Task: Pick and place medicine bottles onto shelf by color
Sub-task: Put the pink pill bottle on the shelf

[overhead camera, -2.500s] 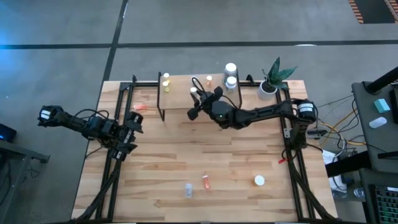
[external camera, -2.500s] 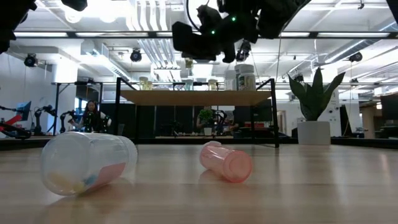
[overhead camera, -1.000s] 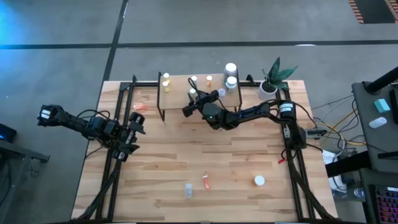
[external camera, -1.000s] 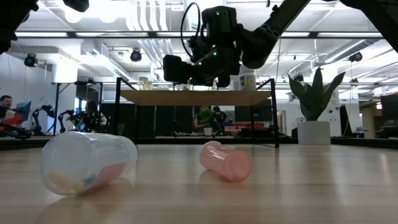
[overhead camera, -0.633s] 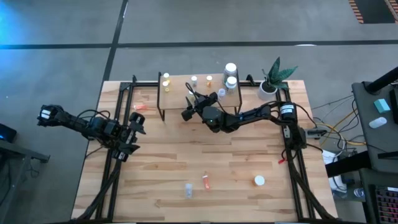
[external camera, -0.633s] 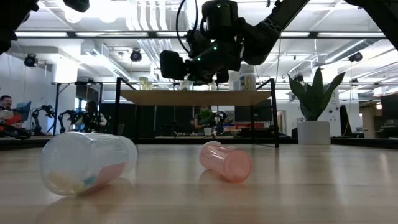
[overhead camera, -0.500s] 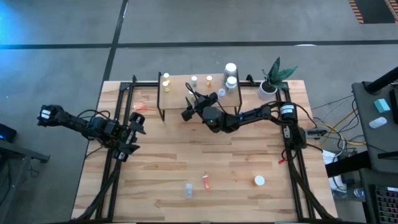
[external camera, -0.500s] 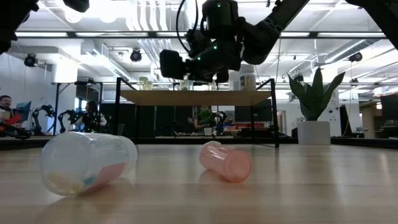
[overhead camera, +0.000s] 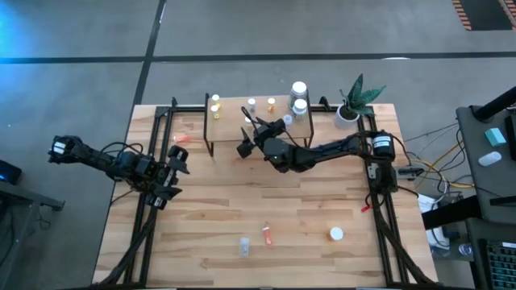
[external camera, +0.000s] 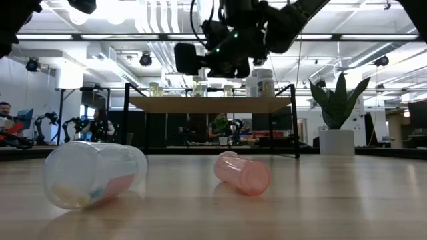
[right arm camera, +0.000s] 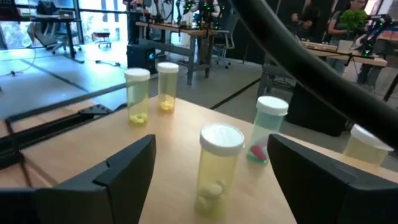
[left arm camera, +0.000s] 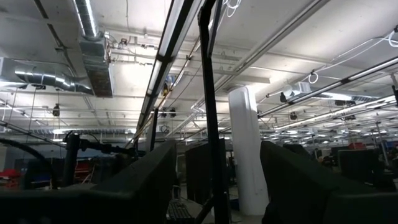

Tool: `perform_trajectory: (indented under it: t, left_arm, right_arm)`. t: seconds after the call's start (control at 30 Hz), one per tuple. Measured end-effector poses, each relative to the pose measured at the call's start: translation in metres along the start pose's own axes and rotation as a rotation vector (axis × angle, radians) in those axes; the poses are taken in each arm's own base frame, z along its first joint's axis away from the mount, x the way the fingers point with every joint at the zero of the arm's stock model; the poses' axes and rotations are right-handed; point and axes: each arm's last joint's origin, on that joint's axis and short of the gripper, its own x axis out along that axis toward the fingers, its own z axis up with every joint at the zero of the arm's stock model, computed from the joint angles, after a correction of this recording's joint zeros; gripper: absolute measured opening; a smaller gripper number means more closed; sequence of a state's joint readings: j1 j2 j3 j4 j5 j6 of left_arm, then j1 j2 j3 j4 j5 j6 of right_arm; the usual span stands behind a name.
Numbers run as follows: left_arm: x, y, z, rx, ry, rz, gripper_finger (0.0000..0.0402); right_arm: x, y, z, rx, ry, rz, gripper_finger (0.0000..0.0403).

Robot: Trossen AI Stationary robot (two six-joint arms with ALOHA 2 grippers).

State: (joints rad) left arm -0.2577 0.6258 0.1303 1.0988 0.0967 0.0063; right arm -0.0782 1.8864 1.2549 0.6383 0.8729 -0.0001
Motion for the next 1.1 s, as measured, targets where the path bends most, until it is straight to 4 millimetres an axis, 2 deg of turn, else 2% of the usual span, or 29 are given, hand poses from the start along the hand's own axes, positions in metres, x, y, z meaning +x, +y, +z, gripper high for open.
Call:
perform_trajectory:
  t: [0.23,0.43,0.53,0.73,0.9,1.1]
  left_arm:
    - [0.000,0.000,0.000,0.000,0.000,0.000,0.0217]
    - [0.000,0.000,-0.001,-0.003,0.004,0.000,0.0217]
    - [-0.001,0.000,-0.001,-0.026,0.003,-0.001,0.0217]
    - [-0.001,0.000,-0.001,-0.026,0.005,-0.003,0.0217]
    - [0.000,0.000,-0.002,-0.028,0.016,-0.003,0.0217]
    - [0.001,0.000,-0.005,-0.031,0.033,-0.004,0.0217]
  right_arm:
    - [-0.018,0.008,0.010,-0.002,0.011,0.042,0.0316]
    - [-0.045,0.022,0.021,-0.005,0.003,0.110,0.0313]
    - [-0.070,0.029,0.030,-0.018,0.027,0.170,0.0313]
    - [-0.137,0.038,0.042,0.001,0.179,0.364,0.0313]
    - [-0.184,0.047,0.031,0.123,0.381,0.514,0.0313]
    - [-0.221,0.071,-0.007,0.168,0.550,0.607,0.0313]
